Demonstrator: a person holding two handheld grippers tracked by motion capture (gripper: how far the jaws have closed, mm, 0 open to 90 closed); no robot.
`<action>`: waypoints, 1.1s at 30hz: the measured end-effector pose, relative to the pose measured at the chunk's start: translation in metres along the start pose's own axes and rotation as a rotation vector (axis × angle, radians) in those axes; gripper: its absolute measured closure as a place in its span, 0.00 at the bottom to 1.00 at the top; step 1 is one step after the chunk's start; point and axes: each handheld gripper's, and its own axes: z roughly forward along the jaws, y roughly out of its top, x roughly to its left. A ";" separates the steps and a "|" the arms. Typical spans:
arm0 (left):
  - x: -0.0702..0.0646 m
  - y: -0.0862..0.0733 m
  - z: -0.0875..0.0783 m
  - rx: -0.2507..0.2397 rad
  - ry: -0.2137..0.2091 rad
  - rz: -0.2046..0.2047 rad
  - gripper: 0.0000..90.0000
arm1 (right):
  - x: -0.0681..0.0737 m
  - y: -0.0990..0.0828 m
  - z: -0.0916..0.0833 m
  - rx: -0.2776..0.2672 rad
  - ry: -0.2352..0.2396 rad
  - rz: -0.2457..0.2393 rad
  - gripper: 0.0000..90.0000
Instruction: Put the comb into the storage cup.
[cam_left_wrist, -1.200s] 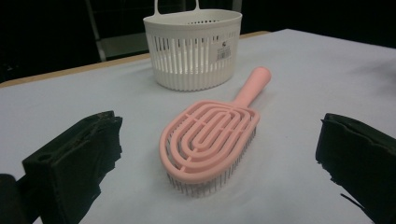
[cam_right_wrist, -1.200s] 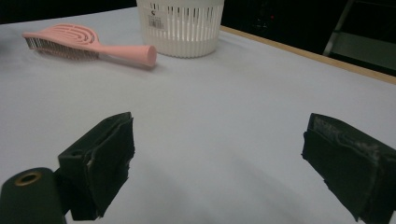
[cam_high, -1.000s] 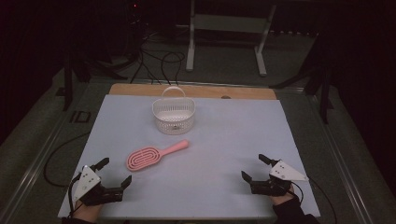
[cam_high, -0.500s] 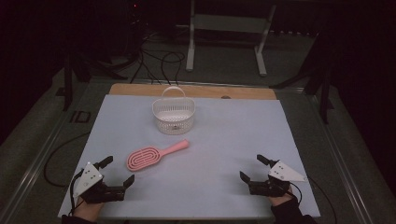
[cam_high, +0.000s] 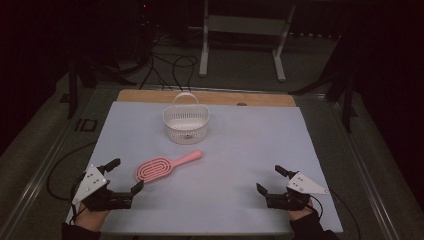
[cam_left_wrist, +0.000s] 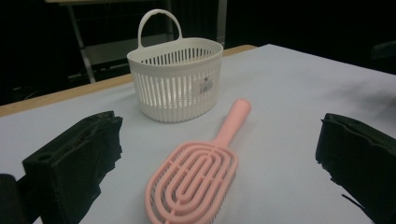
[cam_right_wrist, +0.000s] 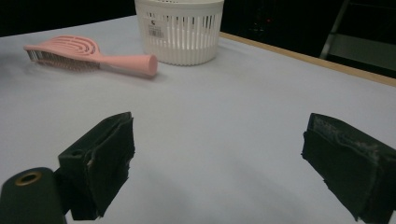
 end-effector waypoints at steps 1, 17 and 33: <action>0.000 0.006 0.001 0.002 -0.003 0.002 0.00 | 0.000 0.000 0.000 -0.003 0.002 0.000 0.10; 0.000 0.049 0.020 0.040 -0.059 0.034 0.00 | 0.000 0.001 -0.001 -0.006 -0.001 0.001 0.10; -0.003 0.076 0.052 0.065 -0.117 0.041 0.00 | 0.000 0.001 -0.002 -0.016 0.005 0.003 0.10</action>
